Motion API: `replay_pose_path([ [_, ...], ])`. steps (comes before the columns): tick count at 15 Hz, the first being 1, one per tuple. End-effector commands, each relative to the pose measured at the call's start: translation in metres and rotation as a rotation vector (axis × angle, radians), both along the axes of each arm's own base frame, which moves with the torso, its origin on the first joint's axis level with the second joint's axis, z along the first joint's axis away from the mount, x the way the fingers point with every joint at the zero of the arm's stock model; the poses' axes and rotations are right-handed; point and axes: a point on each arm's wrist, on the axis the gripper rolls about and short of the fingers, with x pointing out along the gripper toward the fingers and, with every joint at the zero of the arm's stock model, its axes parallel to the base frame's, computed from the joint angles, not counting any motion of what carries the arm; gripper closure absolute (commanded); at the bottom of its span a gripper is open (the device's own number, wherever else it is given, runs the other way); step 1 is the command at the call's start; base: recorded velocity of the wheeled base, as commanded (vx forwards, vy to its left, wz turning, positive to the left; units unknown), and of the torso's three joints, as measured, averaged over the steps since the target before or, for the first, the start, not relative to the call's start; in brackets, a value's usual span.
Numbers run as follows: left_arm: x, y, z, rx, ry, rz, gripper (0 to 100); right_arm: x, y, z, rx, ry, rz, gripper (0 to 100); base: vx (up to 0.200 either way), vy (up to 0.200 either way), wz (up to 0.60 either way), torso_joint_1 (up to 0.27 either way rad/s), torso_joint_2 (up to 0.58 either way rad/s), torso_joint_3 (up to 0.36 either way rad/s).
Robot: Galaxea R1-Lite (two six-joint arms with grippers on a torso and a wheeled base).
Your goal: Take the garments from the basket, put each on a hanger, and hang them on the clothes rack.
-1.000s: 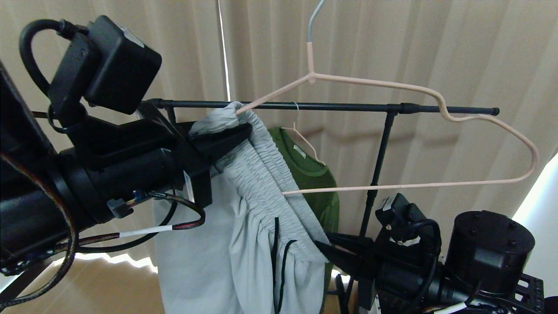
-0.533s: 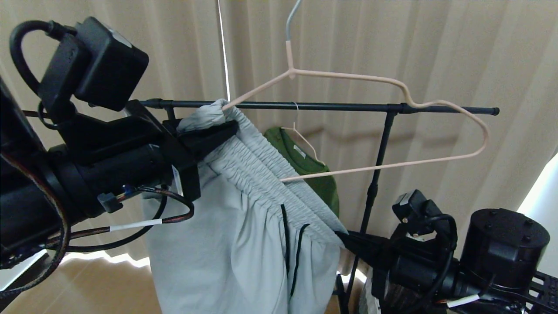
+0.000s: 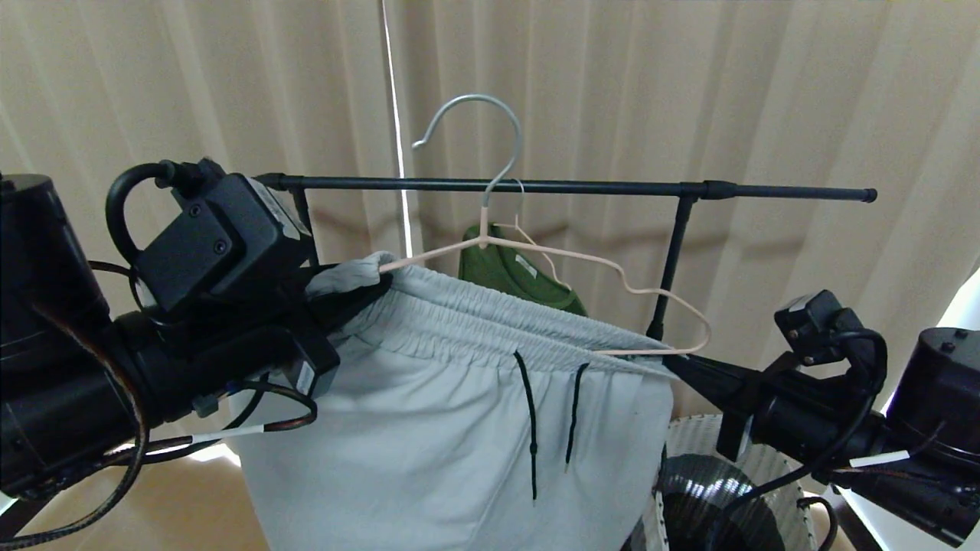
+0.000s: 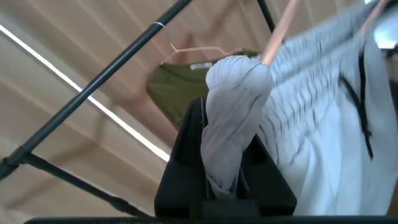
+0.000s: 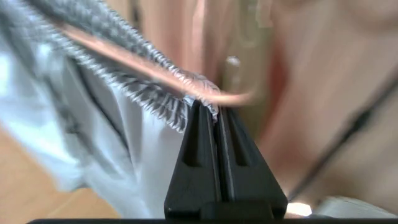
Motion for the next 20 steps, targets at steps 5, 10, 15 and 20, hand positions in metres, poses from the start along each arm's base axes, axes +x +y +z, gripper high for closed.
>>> replay_pose_path([
  [5, 0.010, 0.012, -0.012, 0.115, -0.022, 0.059, 100, 0.004, -0.006, 0.006, 0.006, -0.028, -0.031, 100, 0.000, 0.000, 0.00, 0.000, 0.00, 0.000],
  [10, 0.023, 0.006, -0.031, 0.222, 0.004, 0.077, 100, 0.003, 0.008, 0.025, -0.028, -0.035, 0.041, 100, 0.000, 0.000, 0.00, 0.000, 0.00, 0.000],
  [15, 0.029, 0.014, -0.043, 0.334, -0.001, 0.119, 100, -0.006, 0.017, 0.038, -0.035, -0.021, 0.093, 100, 0.000, 0.000, 0.00, 0.000, 0.00, 0.000],
  [20, 0.026, 0.033, -0.053, 0.397, 0.010, 0.166, 100, -0.007, 0.017, 0.037, -0.074, -0.030, 0.102, 100, 0.000, 0.000, 0.00, 0.000, 0.00, 0.000],
])
